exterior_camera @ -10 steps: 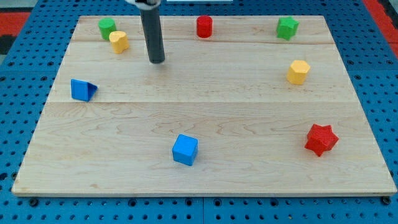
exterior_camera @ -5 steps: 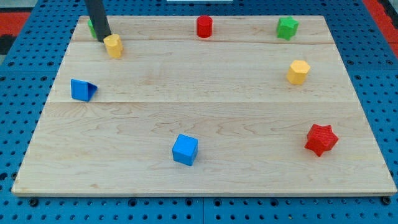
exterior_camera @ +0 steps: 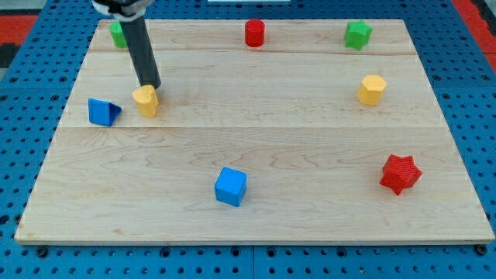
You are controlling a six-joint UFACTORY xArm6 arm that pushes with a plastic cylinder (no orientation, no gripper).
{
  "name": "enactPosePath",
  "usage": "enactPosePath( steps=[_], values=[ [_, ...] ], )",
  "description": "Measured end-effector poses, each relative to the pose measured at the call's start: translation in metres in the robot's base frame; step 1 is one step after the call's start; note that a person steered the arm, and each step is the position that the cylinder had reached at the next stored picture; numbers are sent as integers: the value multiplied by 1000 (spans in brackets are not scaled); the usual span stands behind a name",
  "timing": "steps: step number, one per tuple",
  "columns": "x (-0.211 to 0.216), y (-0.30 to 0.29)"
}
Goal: Move the yellow heart towards the bottom left
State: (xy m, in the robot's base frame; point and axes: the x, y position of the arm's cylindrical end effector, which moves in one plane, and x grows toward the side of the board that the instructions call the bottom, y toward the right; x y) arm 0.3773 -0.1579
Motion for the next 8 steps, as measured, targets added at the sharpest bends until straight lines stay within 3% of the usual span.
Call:
enactPosePath(
  steps=[3, 5, 8],
  values=[
    [131, 0],
    [120, -38],
    [140, -66]
  ],
)
